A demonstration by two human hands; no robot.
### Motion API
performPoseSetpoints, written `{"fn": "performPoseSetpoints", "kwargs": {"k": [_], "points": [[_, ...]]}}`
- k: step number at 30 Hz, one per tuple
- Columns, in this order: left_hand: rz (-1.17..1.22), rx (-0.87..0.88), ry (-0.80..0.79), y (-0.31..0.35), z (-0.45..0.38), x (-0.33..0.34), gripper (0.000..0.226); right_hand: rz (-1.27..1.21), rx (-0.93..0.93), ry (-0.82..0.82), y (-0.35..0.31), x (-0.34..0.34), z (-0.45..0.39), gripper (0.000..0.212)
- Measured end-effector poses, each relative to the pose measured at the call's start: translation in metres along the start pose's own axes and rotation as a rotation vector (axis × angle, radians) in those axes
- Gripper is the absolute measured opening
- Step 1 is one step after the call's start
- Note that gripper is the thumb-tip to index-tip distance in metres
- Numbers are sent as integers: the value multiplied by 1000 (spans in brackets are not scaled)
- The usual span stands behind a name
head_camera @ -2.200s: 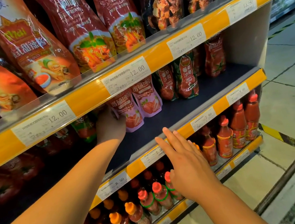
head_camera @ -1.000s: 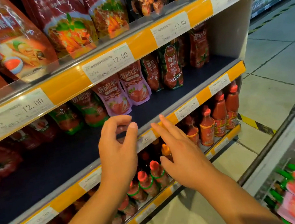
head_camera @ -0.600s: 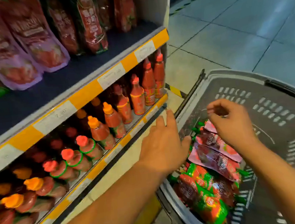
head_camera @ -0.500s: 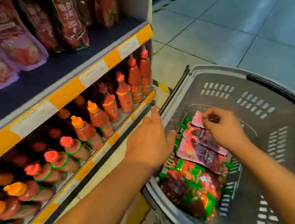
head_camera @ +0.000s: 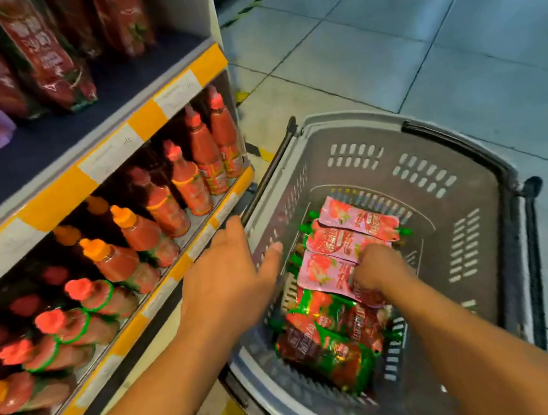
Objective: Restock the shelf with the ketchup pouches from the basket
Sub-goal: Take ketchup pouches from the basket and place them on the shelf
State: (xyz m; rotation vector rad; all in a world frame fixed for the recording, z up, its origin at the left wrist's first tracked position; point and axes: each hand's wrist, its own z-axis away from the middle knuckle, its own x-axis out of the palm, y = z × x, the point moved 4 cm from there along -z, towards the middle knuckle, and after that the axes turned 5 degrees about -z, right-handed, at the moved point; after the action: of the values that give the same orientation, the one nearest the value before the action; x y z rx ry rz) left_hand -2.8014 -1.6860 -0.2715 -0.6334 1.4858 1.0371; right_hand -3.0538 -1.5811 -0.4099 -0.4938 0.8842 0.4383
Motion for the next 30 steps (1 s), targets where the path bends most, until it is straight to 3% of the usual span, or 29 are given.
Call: {"fn": "performPoseSetpoints", "kwargs": {"k": [2,5,8,11,16,23,27,30], "points": [[-24,-13,-8,0,0,1,68,-63,89,21,15,-1,-2,30],[-44,-17,-12,0,0,1,68,-131,165,-53,33,5,-4,50],[-52,-15,-8,1,0,0,65,-350,229,-157,34,11,-1,34],[-54,-7,0,3,0,-2,56,-406,296,-212,32,10,4,6],[-62,7,2,5,2,-4,51,-504,443,-356,34,10,5,10],[-103,36,19,3,3,-1,53,-641,295,-190,13,-31,12,15],[-68,72,43,4,5,-4,70,-405,128,-26,0,-51,20,15],[-15,211,117,9,7,-10,68,-208,-89,127,-16,-69,41,9]]}}
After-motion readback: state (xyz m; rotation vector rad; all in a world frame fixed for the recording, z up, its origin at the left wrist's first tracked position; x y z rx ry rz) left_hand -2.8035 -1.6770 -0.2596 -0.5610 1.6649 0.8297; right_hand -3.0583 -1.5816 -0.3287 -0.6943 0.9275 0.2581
